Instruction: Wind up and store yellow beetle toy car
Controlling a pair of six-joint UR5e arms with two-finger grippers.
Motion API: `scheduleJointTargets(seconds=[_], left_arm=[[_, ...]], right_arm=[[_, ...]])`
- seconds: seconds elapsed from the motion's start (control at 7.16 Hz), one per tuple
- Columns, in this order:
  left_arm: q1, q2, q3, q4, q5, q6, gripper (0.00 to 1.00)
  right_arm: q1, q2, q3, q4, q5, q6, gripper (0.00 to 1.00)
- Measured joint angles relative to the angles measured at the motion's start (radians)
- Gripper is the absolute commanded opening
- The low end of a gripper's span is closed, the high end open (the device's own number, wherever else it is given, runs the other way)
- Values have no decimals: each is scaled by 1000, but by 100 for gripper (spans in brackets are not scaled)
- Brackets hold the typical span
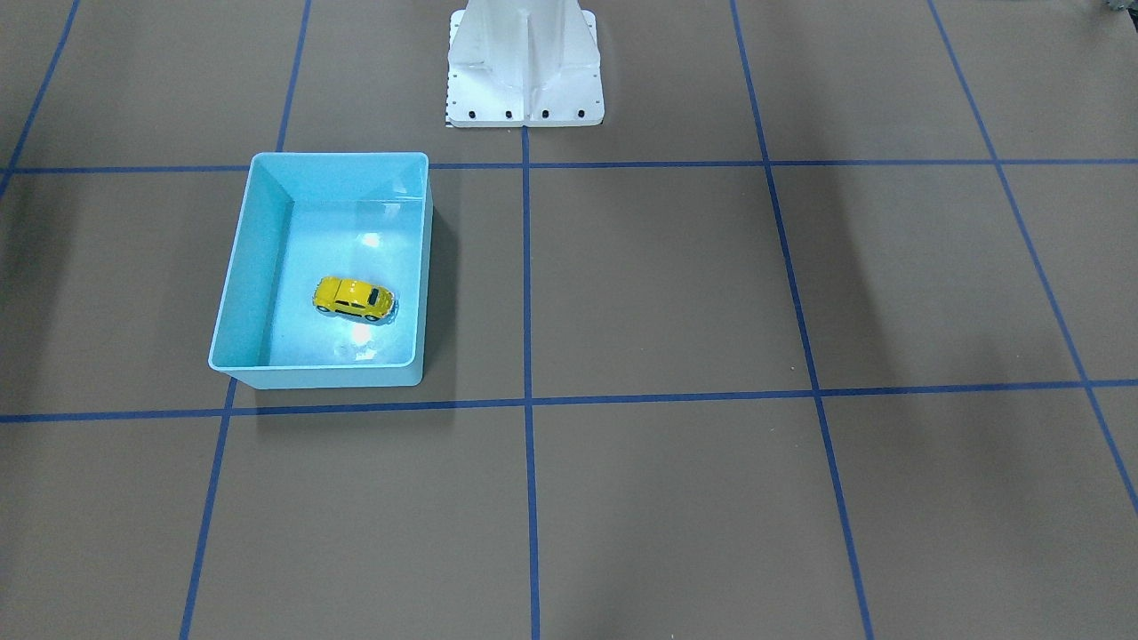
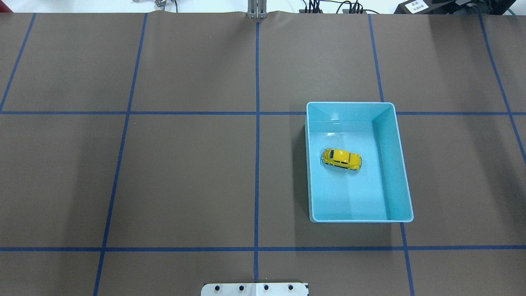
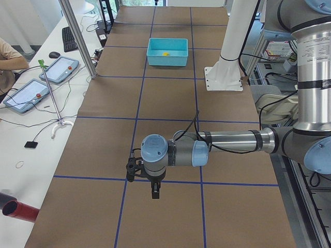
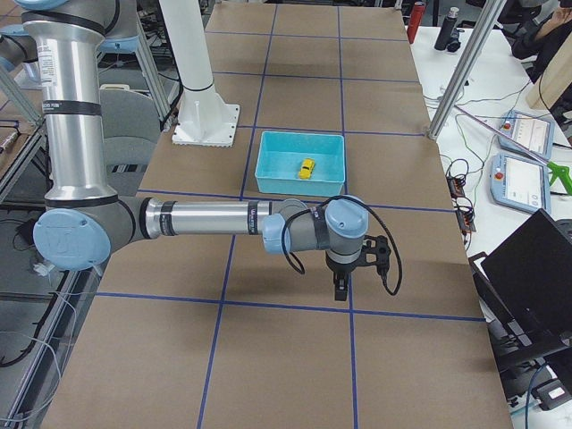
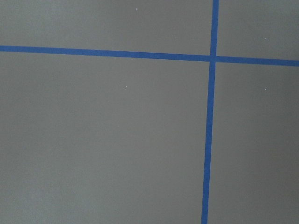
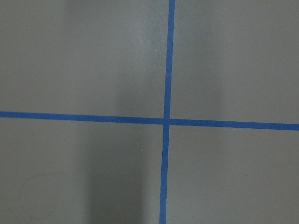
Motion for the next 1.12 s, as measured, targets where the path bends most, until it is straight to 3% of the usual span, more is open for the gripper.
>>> scheduleJointTargets(seconds=[1.12], left_arm=[[1,-8,-9,-23,3,13,100]], right_arm=[[-1,-11,-7,-22,0,8,100]])
